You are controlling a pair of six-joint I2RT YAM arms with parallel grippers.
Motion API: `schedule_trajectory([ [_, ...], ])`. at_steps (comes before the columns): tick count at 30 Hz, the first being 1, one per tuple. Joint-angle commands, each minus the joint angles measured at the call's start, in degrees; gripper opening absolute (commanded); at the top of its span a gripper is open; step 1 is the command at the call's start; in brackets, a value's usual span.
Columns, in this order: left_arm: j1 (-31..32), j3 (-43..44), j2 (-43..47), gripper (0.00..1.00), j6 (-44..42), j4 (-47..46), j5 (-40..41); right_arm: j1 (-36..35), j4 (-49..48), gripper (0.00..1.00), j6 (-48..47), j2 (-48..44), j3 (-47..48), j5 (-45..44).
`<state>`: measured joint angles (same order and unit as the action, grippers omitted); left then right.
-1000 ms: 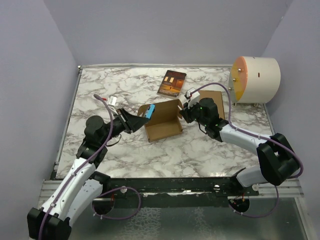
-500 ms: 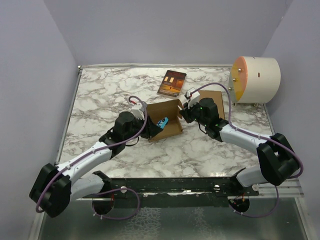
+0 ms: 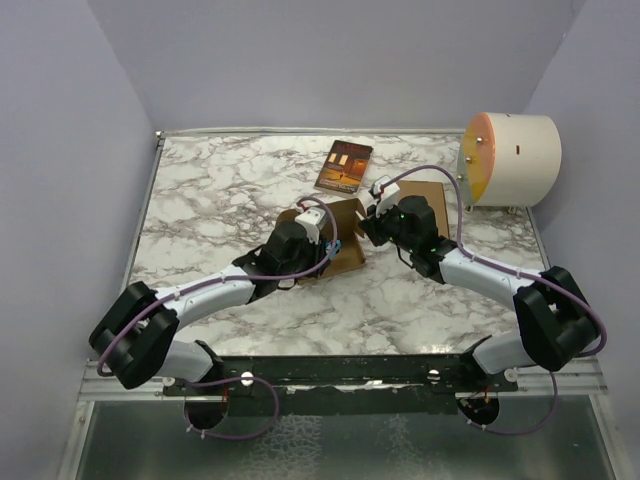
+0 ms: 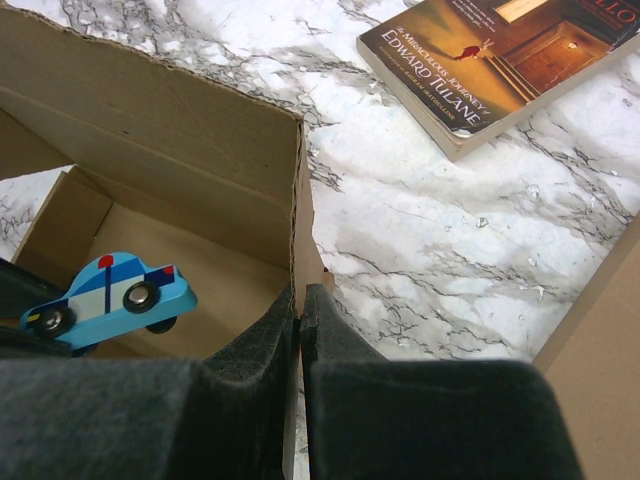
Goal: Fold the paper box
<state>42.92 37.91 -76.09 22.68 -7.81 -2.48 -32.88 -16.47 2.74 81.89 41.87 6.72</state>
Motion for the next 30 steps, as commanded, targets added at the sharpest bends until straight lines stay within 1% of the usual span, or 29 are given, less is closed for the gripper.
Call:
schedule_trajectory([
  [1,0.83,3.10,-2.50,0.32,-3.71,1.35,5.80,0.36,-0.86,0.02,-0.02,0.71,0.82,-0.31],
  [9,1.57,5.05,-5.72,0.42,-4.62,2.54,7.60,0.32,-0.84,0.02,-0.11,0.81,0.78,-0.26],
  [13,1.99,5.33,-4.11,0.43,-3.94,3.08,7.22,0.36,-0.71,0.02,-0.07,0.71,0.82,-0.30],
  [17,2.01,3.69,1.72,0.44,-2.92,2.08,4.22,0.34,-0.77,0.02,0.03,0.73,0.89,-0.09],
  [21,2.01,-0.52,10.12,0.47,-2.59,-0.55,2.37,0.36,-0.68,0.02,-0.17,0.80,0.86,0.30],
  [26,1.87,-5.01,21.18,0.52,-1.76,1.15,4.62,0.33,-0.67,0.02,-0.50,0.89,0.84,0.87],
  [29,1.73,-6.78,26.98,0.52,-0.29,4.88,9.51,0.34,-0.43,0.02,-0.63,1.00,0.96,0.94],
  [30,1.67,-7.29,28.86,0.55,0.02,6.37,11.36,0.40,-0.41,0.02,-0.58,1.13,0.98,0.93],
])
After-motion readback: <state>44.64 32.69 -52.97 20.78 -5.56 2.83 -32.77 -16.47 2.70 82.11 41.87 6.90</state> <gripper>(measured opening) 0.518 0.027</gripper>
